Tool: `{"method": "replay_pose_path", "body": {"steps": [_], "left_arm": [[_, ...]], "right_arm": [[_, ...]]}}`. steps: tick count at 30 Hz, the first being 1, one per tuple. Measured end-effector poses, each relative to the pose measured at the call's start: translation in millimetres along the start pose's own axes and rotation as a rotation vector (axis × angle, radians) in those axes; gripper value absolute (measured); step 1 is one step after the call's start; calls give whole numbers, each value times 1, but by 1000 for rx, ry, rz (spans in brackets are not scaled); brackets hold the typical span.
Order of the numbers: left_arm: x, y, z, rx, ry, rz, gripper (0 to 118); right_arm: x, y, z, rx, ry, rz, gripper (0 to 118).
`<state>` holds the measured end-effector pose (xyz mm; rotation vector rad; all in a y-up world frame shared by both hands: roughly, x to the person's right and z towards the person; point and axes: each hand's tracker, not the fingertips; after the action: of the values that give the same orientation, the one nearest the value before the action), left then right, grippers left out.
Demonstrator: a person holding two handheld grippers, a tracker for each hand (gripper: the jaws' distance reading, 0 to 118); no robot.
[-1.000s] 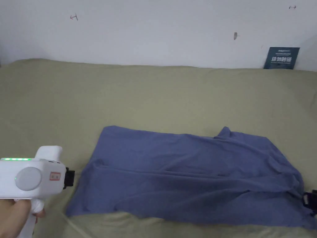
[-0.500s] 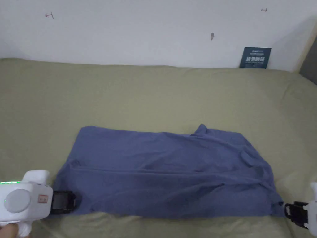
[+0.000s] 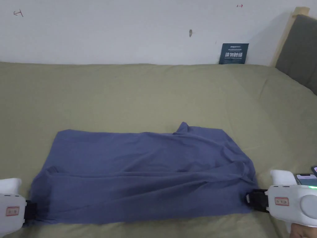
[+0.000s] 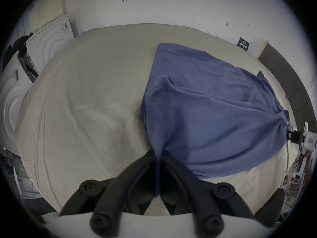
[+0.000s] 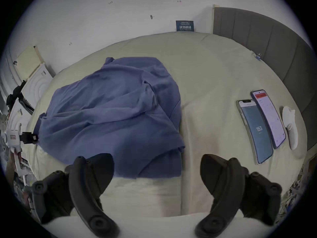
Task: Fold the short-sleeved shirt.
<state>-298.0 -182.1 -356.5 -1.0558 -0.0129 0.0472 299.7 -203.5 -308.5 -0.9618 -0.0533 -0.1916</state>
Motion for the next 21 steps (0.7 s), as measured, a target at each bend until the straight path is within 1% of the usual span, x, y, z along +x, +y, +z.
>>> {"method": "replay_pose_path", "body": {"steps": [1, 2, 5, 9, 11, 16, 19, 21], "left_arm": [[2, 0, 1, 5, 8, -10, 6], [4, 0, 5, 13, 12, -14, 6], [0, -2, 14, 30, 11, -11, 6], [-5, -7, 32, 45, 5, -7, 5], [-4, -12, 43, 50, 4, -10, 5], [-22, -55, 71, 48, -10, 5, 5], [-27, -85, 87, 35, -39, 34, 5], [-35, -105, 94, 33, -40, 35, 5]], "right_arm": [[-2, -1, -1, 0, 4, -3, 3], [-6, -4, 4, 13, -14, -3, 4], [-8, -12, 22, 29, -5, 22, 4], [0, -21, 50, 47, 13, -6, 4], [2, -30, 65, 58, 21, 0, 4], [5, -71, 107, 73, 31, 0, 4], [5, -104, 126, 58, 32, 14, 4], [7, -123, 136, 39, 38, 7, 4]]}}
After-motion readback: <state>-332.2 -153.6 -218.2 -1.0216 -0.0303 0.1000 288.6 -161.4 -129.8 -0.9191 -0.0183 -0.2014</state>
